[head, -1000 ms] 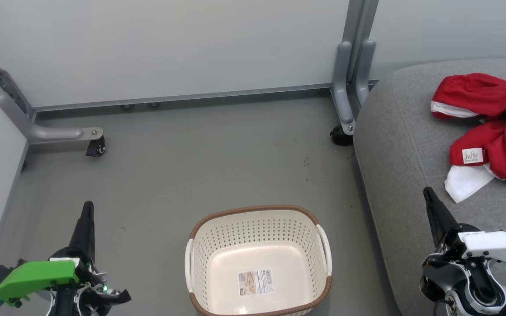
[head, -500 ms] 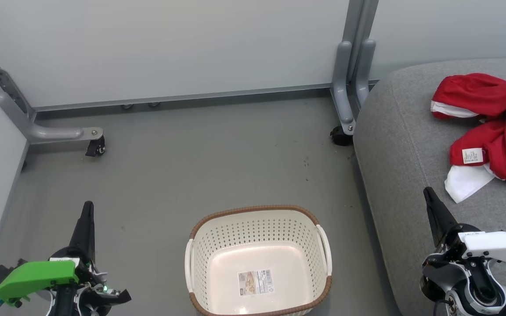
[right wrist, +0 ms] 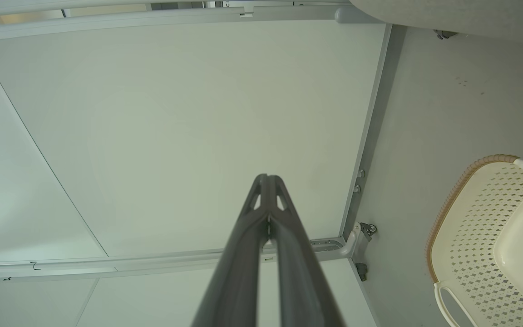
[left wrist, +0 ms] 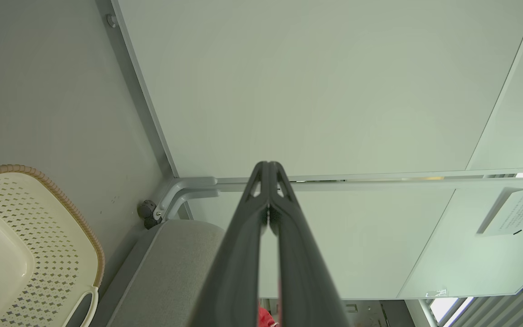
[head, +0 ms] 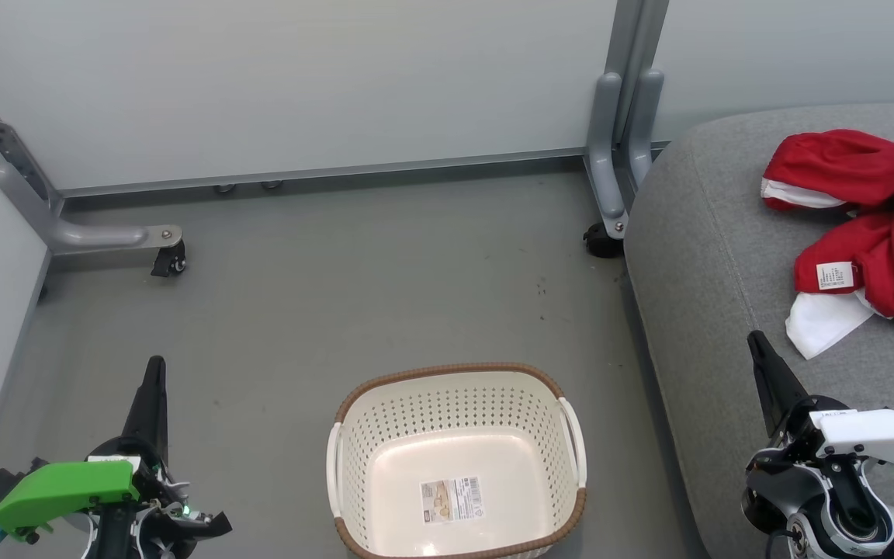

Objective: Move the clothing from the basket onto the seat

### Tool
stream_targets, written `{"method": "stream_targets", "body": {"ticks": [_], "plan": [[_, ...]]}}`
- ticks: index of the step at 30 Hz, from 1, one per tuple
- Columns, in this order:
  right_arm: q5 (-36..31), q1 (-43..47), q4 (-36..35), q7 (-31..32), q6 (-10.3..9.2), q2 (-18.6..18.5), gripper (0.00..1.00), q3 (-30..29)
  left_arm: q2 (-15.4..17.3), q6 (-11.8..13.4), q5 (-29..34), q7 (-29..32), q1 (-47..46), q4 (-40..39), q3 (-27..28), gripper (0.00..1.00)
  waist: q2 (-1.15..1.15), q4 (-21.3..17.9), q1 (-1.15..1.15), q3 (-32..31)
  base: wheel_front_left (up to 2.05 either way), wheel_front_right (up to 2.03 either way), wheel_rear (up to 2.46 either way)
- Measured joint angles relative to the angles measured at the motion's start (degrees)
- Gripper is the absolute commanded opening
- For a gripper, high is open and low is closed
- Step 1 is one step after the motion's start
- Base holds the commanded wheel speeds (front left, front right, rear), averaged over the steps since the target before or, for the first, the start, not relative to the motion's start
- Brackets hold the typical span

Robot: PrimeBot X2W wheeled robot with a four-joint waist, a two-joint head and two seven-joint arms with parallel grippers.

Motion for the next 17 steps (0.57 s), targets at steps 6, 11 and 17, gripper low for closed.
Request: {"method": "stream_targets", "body": {"ticks": [6,11,17], "plan": [[-0.07,-0.01,0.01,0.04,0.0,0.05,0.0,-0.09,0.0,0.0,0.0,0.0,0.0,0.0,0.0,0.0,0.0,0.0,0.0,0.0,0.0,0.0,0.0],[-0.12,-0.01,0.02,0.05,0.0,0.12,0.0,-0.18,-0.01,0.0,0.0,0.0,0.0,0.0,0.0,0.0,0.0,0.0,0.0,0.0,0.0,0.0,0.0],[-0.16,-0.02,0.02,0.12,0.0,0.2,0.0,-0.29,-0.01,0.0,0.0,0.0,0.0,0.0,0.0,0.0,0.0,0.0,0.0,0.0,0.0,0.0,0.0]]}}
